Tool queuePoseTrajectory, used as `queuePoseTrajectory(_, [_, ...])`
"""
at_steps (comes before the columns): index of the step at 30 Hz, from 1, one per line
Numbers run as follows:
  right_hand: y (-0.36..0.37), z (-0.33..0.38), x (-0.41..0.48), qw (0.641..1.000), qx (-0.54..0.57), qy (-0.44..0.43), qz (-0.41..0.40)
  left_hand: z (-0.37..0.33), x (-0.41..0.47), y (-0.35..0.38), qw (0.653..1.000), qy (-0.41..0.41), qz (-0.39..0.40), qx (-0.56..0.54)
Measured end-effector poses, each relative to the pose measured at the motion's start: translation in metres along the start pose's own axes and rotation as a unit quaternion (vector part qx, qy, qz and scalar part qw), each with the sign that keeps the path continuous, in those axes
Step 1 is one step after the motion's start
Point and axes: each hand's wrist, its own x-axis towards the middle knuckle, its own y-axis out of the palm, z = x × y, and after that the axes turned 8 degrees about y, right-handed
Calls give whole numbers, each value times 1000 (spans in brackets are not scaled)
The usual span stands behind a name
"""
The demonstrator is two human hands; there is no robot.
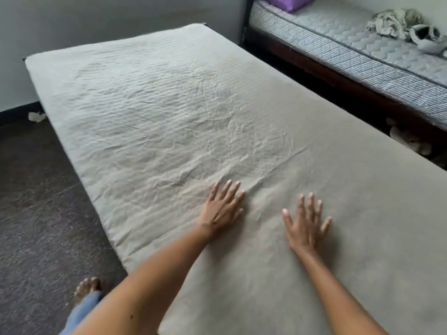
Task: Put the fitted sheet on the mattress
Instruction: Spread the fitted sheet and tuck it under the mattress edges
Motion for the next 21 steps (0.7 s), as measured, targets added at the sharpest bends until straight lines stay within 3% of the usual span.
queuePoseTrajectory(3, [19,-2,23,997,-45,59,27,13,35,5,1000,13,-8,-23])
queuePoseTrajectory(7, [38,59,33,996,-37,79,27,69,42,2,1000,4,-19,0])
queuePoseTrajectory(11, [50,126,37,998,-37,45,29,133,30,-3,1000,-9,-20,3])
queuePoseTrajectory(16, [72,234,38,994,-37,-82,62,208,17,-15,999,-47,-24,-9])
queuePoseTrajectory(21, [90,337,21,986,-37,-142,80,286,-5,-26,995,-97,-33,-12])
